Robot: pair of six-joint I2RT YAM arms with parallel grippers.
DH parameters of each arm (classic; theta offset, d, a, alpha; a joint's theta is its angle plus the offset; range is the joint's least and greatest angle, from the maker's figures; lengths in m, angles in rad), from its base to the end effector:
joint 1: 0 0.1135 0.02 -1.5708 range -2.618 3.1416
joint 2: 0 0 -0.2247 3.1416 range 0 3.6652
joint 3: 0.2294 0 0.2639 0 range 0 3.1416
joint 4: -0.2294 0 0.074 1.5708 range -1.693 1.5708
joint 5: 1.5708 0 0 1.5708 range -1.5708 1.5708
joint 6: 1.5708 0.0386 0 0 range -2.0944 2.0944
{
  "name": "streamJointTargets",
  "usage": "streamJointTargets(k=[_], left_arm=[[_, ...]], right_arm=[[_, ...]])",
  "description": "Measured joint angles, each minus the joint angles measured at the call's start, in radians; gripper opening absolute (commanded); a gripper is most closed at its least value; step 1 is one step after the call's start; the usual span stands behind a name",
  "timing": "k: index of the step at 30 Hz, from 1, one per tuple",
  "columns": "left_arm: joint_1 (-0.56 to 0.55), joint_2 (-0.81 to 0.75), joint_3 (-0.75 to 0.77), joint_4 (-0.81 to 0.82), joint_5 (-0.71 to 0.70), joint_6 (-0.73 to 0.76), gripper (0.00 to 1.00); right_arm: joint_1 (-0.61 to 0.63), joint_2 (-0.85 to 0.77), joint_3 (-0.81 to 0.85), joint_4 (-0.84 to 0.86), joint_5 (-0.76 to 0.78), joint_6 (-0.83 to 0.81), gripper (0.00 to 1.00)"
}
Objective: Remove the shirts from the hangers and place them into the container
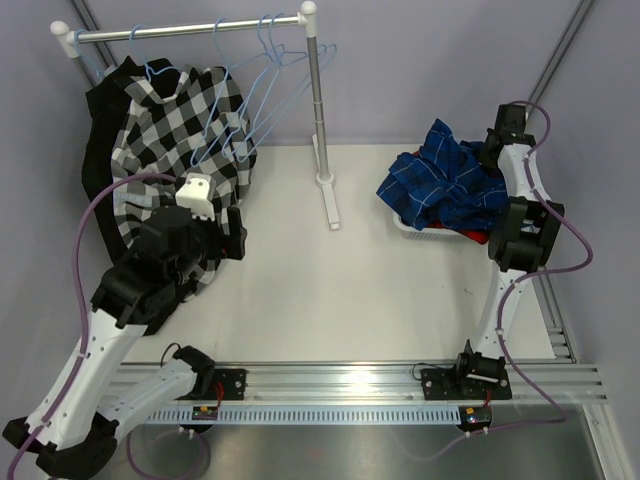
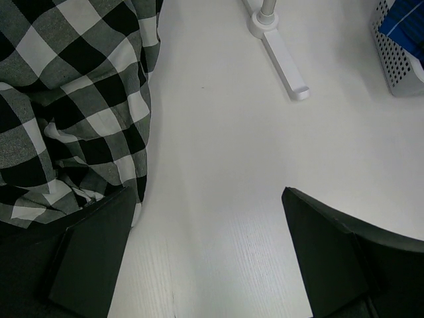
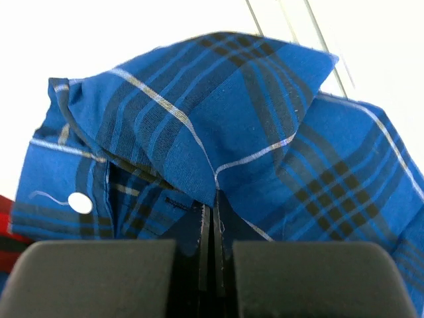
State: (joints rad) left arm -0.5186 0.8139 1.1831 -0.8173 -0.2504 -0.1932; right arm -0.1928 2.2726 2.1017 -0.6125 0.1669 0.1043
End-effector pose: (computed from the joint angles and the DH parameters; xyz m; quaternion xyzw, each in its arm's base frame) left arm 0.1646 -0.0830 0.3773 0.0705 0.8396 -0.0849 0.5319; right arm 0.4973 -0.1036 0.2214 0.1678 0.9054 -0.0938 0.3785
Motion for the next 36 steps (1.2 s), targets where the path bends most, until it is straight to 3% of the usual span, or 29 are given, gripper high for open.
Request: streamJointTargets(k=[8, 14, 18, 27, 34, 36], left_arm=[[0.0, 0.014, 0.0, 0.0, -0.001, 0.0, 0.99], [0.0, 0.023, 0.0, 0.0, -0.005, 0.0, 0.99], [0.0, 0.029, 0.0, 0.001, -0.005, 0.0, 0.99], [0.0, 0.033, 0.0, 0.002, -0.004, 0.0, 0.99], [0.0, 0.032, 0.0, 0.002, -0.004, 0.001, 0.99], [0.0, 0.032, 0.0, 0.002, -0.004, 0.001, 0.99]], right_arm=[[0.0, -0.279, -0.287, 0.103, -0.037, 0.003, 0.0], [0.0, -0.595, -0.527, 0.212, -0.14, 0.052, 0.0], [0.0, -0.687, -0.663, 0.282, -0.222, 0.077, 0.0], [0.045, -0.59, -0.832, 0.291, -0.351, 0.108, 0.0], [0.047, -0.393, -0.673, 0.153, -0.356, 0.156, 0.0], [0.047, -0.351, -0.611, 0.101, -0.361, 0.167, 0.05]])
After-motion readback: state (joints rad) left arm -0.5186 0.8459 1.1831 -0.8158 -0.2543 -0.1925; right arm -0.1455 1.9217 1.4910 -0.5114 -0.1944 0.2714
